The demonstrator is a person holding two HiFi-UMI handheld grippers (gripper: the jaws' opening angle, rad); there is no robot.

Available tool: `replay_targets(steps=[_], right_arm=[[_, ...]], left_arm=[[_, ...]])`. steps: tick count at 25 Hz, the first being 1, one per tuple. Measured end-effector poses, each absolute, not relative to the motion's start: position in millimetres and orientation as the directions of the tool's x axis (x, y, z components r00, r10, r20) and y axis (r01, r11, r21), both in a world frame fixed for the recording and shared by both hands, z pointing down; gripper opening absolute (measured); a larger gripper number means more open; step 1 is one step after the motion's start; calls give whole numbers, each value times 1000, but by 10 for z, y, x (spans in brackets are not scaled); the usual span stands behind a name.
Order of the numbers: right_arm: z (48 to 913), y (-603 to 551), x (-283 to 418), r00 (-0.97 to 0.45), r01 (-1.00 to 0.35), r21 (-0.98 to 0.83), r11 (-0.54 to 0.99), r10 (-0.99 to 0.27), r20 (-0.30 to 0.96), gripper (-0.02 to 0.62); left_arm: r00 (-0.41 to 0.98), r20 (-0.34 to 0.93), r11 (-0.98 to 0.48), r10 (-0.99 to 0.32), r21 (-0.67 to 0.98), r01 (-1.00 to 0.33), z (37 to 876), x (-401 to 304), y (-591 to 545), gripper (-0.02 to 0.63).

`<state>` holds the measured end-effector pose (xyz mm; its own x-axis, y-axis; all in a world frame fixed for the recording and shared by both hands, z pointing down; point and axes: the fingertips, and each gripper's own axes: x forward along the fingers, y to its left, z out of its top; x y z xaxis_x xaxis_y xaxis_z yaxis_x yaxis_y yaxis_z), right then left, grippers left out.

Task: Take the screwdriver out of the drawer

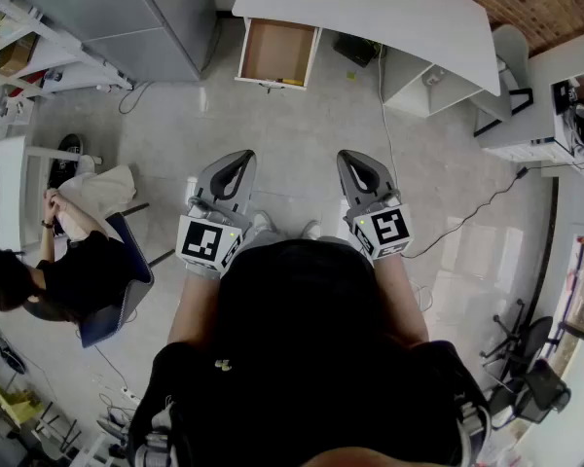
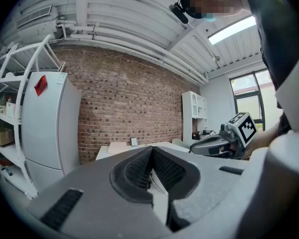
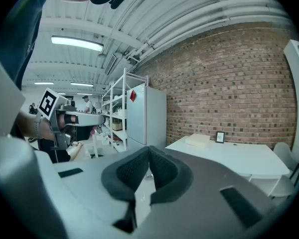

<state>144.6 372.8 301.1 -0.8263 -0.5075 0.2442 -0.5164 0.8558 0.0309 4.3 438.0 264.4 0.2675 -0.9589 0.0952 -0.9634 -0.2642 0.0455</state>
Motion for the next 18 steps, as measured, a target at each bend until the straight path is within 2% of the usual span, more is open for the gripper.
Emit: replay_targets(steps=[10,18], right_arm=[[3077,3704,997,-814,-527,47,849,-520,258,12],[3088,3598,796,-768,-594,58,802,-588,256,12]], left_arm=[[274,96,-269,-957,66,-961,2712,-480,4387,2],[278,103,-272,-955,72,-960,2865,-964,4392,2]])
